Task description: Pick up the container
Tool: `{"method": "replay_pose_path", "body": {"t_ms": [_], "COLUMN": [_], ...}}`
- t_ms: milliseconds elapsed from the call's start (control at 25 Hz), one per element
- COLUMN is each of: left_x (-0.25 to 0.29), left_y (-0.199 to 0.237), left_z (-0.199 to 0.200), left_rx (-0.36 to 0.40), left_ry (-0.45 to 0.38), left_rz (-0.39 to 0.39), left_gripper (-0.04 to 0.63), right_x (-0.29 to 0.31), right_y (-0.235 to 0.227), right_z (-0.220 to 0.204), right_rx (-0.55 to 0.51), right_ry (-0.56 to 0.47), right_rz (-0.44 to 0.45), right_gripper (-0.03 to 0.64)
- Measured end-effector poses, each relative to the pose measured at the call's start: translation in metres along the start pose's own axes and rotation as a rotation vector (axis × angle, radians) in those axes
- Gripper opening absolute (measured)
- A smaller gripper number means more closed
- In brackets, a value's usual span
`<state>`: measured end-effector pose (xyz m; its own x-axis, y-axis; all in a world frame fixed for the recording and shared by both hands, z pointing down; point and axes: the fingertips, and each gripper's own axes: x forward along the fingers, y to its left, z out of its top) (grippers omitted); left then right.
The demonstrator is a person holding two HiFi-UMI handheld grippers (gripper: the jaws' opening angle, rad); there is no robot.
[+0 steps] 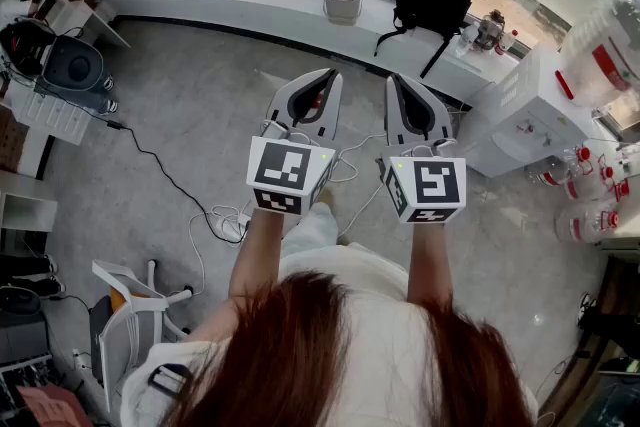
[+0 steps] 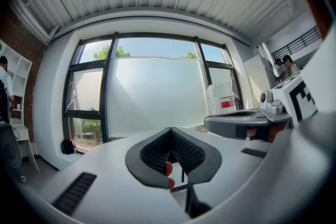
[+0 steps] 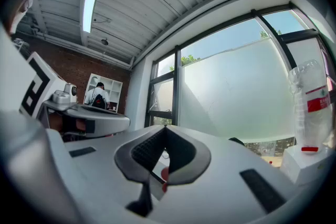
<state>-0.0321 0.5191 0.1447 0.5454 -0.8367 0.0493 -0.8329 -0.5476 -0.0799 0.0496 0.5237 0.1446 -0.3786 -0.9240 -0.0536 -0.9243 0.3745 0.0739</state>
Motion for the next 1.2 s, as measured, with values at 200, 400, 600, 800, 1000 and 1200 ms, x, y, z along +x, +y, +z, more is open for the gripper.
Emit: {"method": "replay_pose_path", "body": {"t_ms": [200,400,600,800,1000,1200], "left_x": [0.021,0.041,0.059,0.075,0.091,0.101], "left_y": [0.015,0.033,0.065,0.100,0.134,0.167], "left_z": [-0.001,-0.007,-0.005,-0.006,-0.006,-0.008], "left_rx": [0.012,0.015,0.016,0.019,0.019,0.015], "left_ry": [-0.002,0.006,-0.003,-0.004,-0.009,-0.015], "left_rz": [0.003,-0.001,0.008,0.015,0.009,0.000], "left_gripper": [0.017,0.017,0.017,0.017,0.017,0.017], "right_x": [0.022,0.048,0.080,0.116,0.152,0.184], "right_y": [-0.007,-0.013,-0.016,-0.014,-0.009,-0.001], "right_z": [-0.003,-0.006,-0.006,-0.005,-0.001,-0.002], "right_rx": [0.000,-0.014,-0.004,0.008,-0.006,-0.034], "right_ry": [-0.005,-0.011,-0.015,-0.018,-0.024,-0.011], "right_rz": [-0.001,-0.006,-0.015,-0.024,-0.030,-0.057], "right_gripper": [0.023,0.024,0.024,0.023,0.023,0.024]}}
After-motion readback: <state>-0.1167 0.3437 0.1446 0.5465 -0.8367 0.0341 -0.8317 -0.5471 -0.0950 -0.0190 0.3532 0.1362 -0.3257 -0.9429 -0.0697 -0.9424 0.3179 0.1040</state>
